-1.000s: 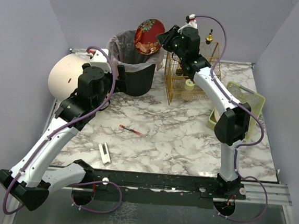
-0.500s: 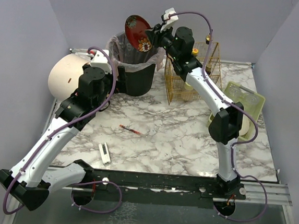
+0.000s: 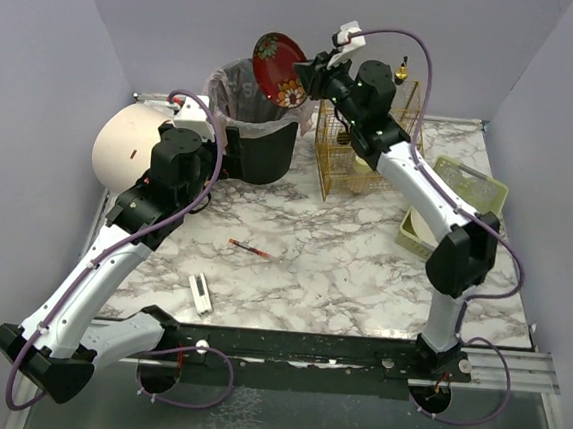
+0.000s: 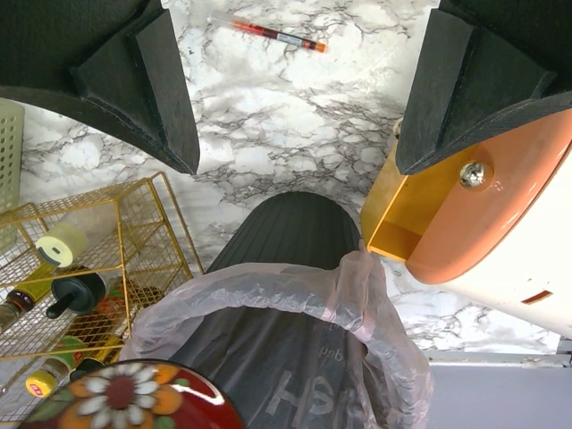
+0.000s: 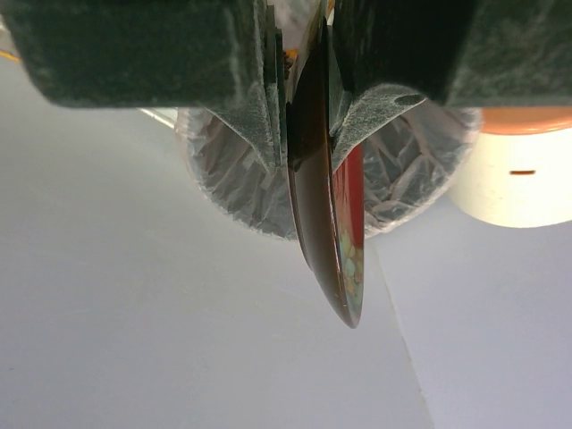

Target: Clear the kitchen counter

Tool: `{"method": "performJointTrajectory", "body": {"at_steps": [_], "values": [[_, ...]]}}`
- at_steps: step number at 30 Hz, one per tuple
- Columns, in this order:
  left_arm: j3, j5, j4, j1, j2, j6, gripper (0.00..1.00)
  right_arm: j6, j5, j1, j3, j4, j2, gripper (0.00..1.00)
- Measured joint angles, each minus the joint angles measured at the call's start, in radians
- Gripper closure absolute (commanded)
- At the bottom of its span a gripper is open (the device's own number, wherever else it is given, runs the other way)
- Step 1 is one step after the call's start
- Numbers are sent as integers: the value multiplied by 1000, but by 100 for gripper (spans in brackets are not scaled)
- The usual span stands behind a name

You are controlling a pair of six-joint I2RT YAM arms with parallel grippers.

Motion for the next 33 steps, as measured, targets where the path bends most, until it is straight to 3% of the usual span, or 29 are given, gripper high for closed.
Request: {"method": "performJointTrajectory", "body": {"at_steps": [7, 12, 17, 25, 33], "values": [[-2, 2, 0, 0, 5, -8, 1, 76, 108, -21, -286, -9, -340, 100], [-15, 11, 2, 0, 10, -16, 1, 202, 176, -183, -544, -13, -629, 100], [-27, 42, 8, 0, 31, -32, 1, 293, 307, -336, -764, -119, -826, 100], [-30, 66, 10, 0, 48, -36, 1, 457, 434, -514, -1040, -390, -1018, 100], [-30, 85, 16, 0, 62, -36, 1, 597, 406, -699, -1147, -478, -1038, 100]]}}
